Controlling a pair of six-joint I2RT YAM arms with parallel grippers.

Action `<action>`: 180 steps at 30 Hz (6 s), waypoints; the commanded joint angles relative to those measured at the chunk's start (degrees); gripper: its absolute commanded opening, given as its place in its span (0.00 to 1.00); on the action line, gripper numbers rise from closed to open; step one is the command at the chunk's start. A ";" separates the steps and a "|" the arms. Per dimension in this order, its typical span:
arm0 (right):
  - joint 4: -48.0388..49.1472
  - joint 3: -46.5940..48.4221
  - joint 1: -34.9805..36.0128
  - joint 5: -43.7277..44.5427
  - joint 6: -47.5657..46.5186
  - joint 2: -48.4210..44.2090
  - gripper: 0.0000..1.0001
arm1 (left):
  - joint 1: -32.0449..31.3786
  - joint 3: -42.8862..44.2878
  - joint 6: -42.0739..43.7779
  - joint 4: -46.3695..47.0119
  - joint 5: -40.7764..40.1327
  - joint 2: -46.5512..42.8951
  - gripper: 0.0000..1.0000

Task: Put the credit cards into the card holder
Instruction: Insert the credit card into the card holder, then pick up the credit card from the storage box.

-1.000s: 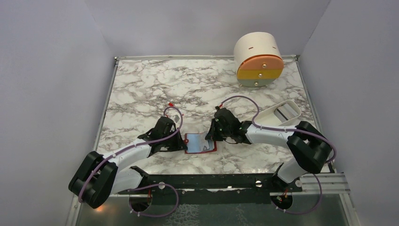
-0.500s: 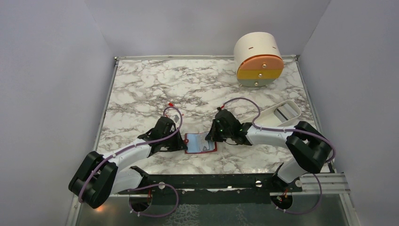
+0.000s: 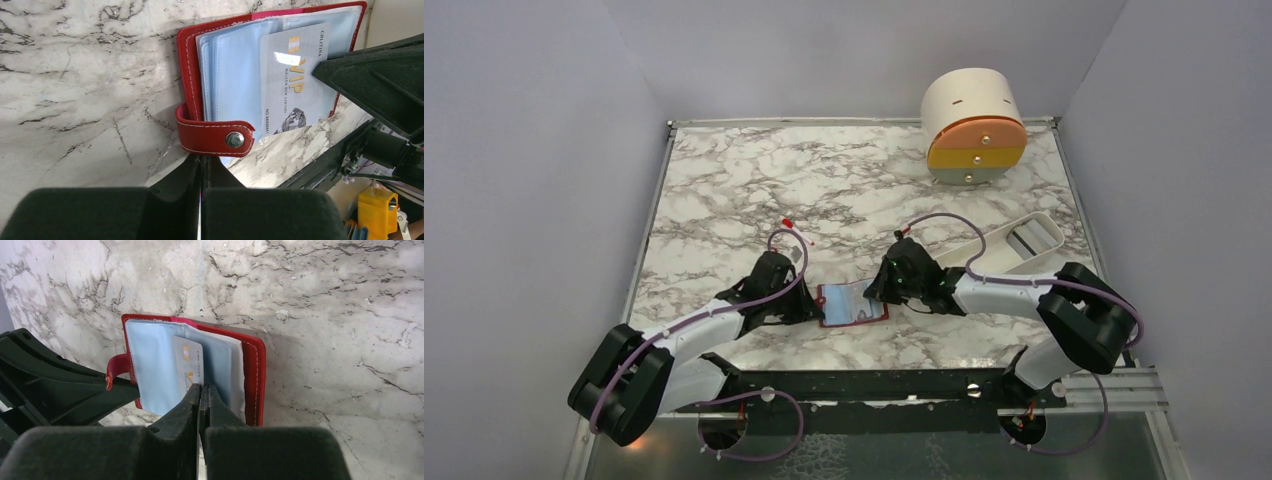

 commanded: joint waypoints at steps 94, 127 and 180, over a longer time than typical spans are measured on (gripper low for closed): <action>-26.79 18.65 6.52 10.74 -20.42 0.05 0.39 | -0.44 -1.42 -0.38 3.70 3.61 -3.01 0.00; -32.79 23.56 -41.71 20.87 -74.83 -10.14 0.43 | -0.42 -0.88 2.13 1.47 5.80 -5.41 0.00; -19.52 12.31 -47.92 30.47 -87.85 1.98 0.45 | -0.34 0.71 3.45 2.14 6.30 -2.18 0.00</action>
